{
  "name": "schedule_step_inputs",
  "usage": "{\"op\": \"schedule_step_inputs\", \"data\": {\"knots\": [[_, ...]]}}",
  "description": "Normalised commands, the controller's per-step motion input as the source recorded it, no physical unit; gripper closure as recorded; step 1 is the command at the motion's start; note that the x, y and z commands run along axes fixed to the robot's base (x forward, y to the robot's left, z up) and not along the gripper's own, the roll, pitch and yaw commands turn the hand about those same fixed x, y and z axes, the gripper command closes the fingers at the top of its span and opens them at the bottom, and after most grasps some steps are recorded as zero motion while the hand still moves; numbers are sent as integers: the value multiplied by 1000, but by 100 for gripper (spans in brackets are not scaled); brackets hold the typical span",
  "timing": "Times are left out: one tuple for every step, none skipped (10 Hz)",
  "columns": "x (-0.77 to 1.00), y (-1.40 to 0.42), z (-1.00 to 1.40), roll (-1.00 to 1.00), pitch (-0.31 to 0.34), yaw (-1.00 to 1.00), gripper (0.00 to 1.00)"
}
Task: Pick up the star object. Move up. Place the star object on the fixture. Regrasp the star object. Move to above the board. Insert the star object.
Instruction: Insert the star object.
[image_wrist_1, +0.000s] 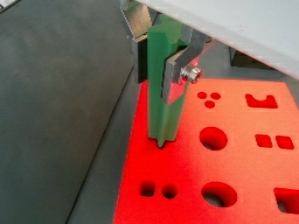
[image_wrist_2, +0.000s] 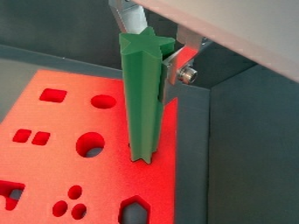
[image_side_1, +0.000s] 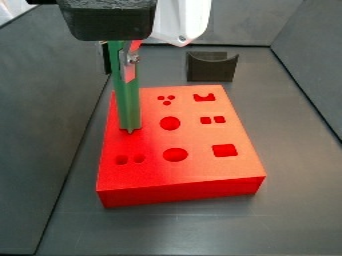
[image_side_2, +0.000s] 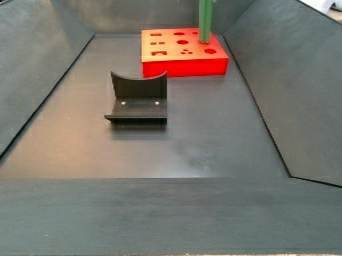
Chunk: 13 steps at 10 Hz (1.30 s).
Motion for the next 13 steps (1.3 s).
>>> {"op": "schedule_step_inputs", "data": {"knots": [[40, 0, 0, 0, 0, -154, 100], [17, 0, 0, 0, 7, -134, 100], [0, 0, 0, 0, 3, -109, 100], [0, 0, 0, 0, 6, -94, 100], [0, 0, -29, 0, 0, -86, 100], [0, 0, -43, 0, 0, -74, 100], [-6, 0, -43, 0, 0, -54, 100], [-23, 0, -40, 0, 0, -9, 100], [-6, 0, -31, 0, 0, -6, 100], [0, 0, -40, 0, 0, 0, 100], [0, 0, -91, 0, 0, 0, 100], [0, 0, -123, 0, 0, 0, 100], [0, 0, -123, 0, -6, 0, 100]]}}
